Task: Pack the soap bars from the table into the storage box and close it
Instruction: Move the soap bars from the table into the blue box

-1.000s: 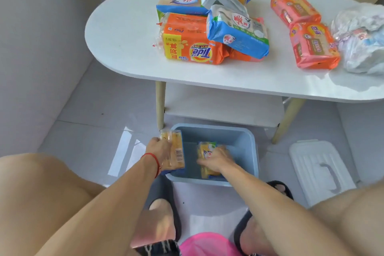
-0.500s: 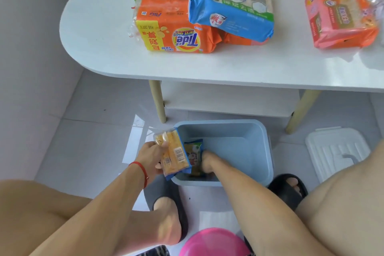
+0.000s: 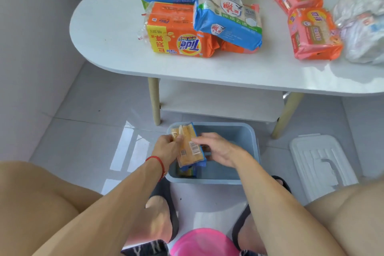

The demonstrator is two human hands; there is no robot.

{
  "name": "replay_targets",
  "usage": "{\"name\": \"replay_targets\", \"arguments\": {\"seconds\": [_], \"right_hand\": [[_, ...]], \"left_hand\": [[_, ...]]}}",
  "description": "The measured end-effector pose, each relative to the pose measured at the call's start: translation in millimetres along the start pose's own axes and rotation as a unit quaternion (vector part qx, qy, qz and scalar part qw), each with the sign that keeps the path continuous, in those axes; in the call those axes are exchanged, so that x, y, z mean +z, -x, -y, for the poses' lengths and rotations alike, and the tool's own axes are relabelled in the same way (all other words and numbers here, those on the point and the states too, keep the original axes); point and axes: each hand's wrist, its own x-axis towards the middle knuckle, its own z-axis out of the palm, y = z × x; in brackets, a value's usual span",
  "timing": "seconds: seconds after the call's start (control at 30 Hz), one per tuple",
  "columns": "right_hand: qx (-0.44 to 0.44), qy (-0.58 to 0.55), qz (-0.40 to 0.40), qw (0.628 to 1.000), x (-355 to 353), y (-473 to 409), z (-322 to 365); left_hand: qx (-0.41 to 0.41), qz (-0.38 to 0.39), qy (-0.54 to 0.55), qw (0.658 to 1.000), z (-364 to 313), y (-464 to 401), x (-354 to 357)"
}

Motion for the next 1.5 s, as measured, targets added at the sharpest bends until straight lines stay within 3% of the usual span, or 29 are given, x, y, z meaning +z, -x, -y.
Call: {"name": "replay_targets", "arguments": {"seconds": [0.07, 0.17, 0.23, 0.33, 0.47, 0.57, 0.7, 0.83, 0.93, 1.03, 1.17, 1.23, 1.3, 1.37, 1.43, 1.5], "right_hand": [[-0.011, 0.042, -0.025, 0.999, -9.2, 7.8, -8.6], [0.007, 0.065, -0.126, 0.990, -32.4, 8.4, -23.4], [0.030, 0.146, -0.189, 0.971, -48.3, 5.4, -36.0], [0.095, 0.247, -0.248, 0.932, -55.9, -7.1, -58.7], [0.118, 0.261, -0.258, 0.923, -42.3, -29.2, -78.1], [0.119, 0.341, -0.225, 0.905, -31.2, -40.7, -73.1], [0.132, 0.462, -0.213, 0.851, -20.1, -48.9, -72.1], [0.134, 0.461, -0.194, 0.856, -17.1, -36.9, -66.7], [0.082, 0.490, -0.213, 0.841, -7.9, -14.3, -37.2], [0.012, 0.489, -0.207, 0.847, 6.9, 21.7, 11.7], [-0.100, 0.484, -0.214, 0.843, 17.6, 99.6, 94.7], [-0.225, 0.458, -0.320, 0.798, 20.4, 143.7, 128.3], [-0.373, 0.402, -0.466, 0.694, 15.1, 181.9, 153.4], [-0.428, 0.360, -0.578, 0.594, -0.9, 205.0, 171.6], [-0.366, 0.425, -0.620, 0.548, -24.0, 205.6, 182.0], [-0.217, 0.555, -0.604, 0.529, -39.1, 194.6, 180.3]], "left_hand": [[0.027, 0.001, -0.079, 0.997, 0.9, 1.4, 5.5], [0.116, -0.125, -0.347, 0.922, 3.1, -4.6, -6.6], [0.075, -0.145, -0.394, 0.905, 10.4, -9.4, -15.7], [0.000, -0.090, -0.329, 0.940, 26.7, -18.0, -16.4], [-0.027, -0.097, -0.247, 0.964, 33.7, -25.5, -11.3], [-0.042, -0.102, -0.241, 0.964, 29.4, -24.8, -9.5], [-0.044, -0.100, -0.255, 0.961, 27.5, -23.5, -9.0], [-0.046, -0.098, -0.258, 0.960, 24.4, -23.8, -10.7], [-0.049, -0.105, -0.272, 0.955, 22.6, -19.1, -9.2], [0.063, -0.172, -0.387, 0.904, 15.4, -2.4, 0.9], [0.403, -0.191, -0.276, 0.852, -28.7, 35.7, 25.4], [0.500, -0.177, -0.214, 0.820, -59.7, 63.1, 34.1], [0.553, -0.165, -0.158, 0.801, -83.6, 84.5, 37.5], [0.571, -0.160, -0.128, 0.795, -97.1, 96.6, 38.0], [0.566, -0.157, -0.109, 0.802, -103.4, 97.8, 36.9], [0.545, -0.143, -0.093, 0.821, -104.2, 94.6, 37.0]]}}
